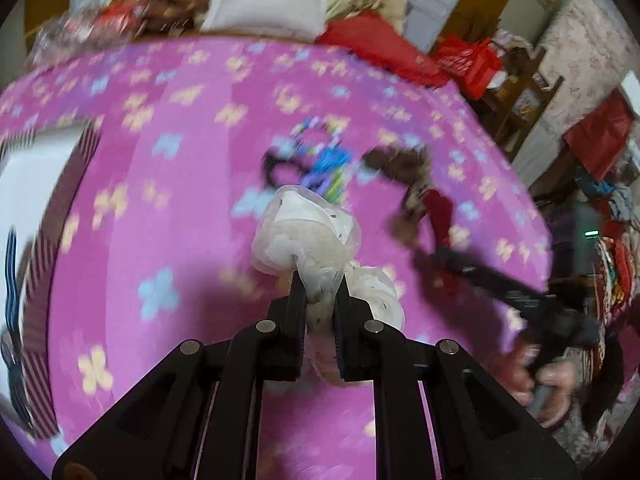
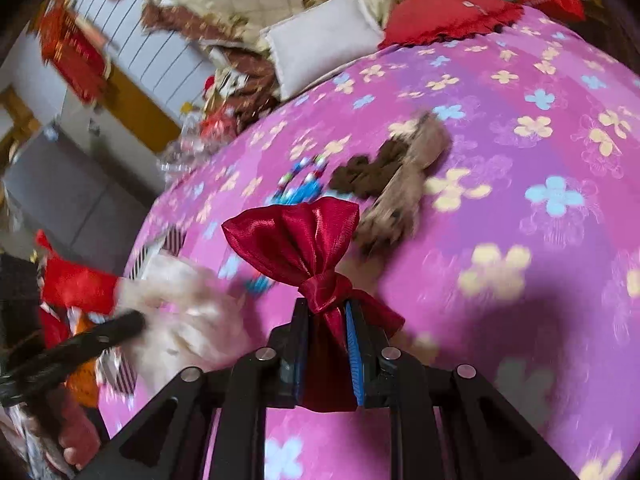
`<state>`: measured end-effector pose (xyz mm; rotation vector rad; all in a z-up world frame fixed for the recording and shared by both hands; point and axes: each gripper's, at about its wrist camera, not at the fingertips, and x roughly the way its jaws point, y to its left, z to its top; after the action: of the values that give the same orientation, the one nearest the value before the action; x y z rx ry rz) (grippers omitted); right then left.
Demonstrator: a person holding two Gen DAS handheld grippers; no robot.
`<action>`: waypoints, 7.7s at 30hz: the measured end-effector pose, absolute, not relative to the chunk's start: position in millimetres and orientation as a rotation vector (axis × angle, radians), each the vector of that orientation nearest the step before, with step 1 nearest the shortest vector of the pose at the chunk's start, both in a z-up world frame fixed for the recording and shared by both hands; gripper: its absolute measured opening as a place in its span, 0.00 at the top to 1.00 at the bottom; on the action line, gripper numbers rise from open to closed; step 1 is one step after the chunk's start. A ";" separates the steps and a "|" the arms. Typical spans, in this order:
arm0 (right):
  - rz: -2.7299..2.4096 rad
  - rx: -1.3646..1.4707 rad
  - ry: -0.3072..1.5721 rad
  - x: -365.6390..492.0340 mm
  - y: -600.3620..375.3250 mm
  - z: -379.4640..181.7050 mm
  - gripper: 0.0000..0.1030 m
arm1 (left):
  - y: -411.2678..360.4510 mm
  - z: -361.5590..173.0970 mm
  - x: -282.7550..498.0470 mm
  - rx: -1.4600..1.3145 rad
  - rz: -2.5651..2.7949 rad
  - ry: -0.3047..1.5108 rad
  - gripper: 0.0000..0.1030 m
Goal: Organize jewelry
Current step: 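Grasp the cream polka-dot scrunchie with the left tool while the right tool grasps the red bow, then carry scrunchie and bow to the white tray and release them with both tools, then move both tools back toward the remaining beaded necklaces, then grasp the blue beaded bracelet with the right tool while the left tool grasps the black hair tie, then carry the blue bracelet and black hair tie to the white tray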
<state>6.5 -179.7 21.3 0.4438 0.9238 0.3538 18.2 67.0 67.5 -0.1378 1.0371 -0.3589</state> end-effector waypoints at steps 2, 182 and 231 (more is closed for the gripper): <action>0.324 0.392 0.942 -1.7 -170.3 20.9 0.76 | 76.3 54.4 13.3 -0.155 -0.332 1.061 0.89; 0.203 -0.071 0.936 24.7 -71.8 11.1 0.74 | 75.1 17.5 72.2 -0.126 -0.362 1.072 0.92; 0.535 -0.158 0.864 24.0 168.9 134.7 0.93 | 377.5 68.2 -18.7 -0.492 0.057 0.877 0.97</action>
<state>24.0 168.9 134.7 -0.1578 0.8640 0.5345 -18.7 377.5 68.2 -0.4918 0.8773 0.0570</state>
